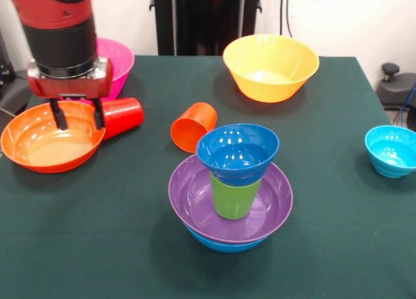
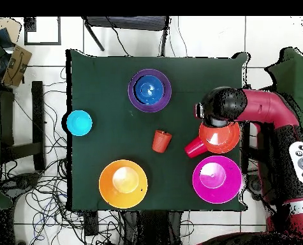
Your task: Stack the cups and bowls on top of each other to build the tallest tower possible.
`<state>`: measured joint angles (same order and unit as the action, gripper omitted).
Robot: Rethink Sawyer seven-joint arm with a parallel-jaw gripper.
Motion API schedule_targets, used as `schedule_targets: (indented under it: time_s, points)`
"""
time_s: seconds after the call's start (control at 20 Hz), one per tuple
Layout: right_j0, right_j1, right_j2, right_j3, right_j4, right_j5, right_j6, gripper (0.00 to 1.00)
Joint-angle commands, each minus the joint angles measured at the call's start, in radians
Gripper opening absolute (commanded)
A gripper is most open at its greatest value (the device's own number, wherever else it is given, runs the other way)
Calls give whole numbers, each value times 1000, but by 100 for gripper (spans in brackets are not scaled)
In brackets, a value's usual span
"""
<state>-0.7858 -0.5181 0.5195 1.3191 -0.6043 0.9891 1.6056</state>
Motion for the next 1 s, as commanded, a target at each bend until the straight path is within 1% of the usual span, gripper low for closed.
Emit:
schedule_targets:
  time_s: [0.05, 0.2, 0.45, 0.7, 0.8, 1.0]
  points:
    - [-17, 47, 58, -13, -91, -18, -373, 100]
    - [-24, 70, 63, 1, -92, -44, -360, 100]
    - [-46, 72, 81, 50, -79, -59, -350, 100]
    - [-59, 71, 99, 66, -52, -34, -337, 100]
    - [-61, 70, 106, 57, -45, -10, -339, 100]
    - [-63, 69, 112, 49, -48, 6, -330, 100]
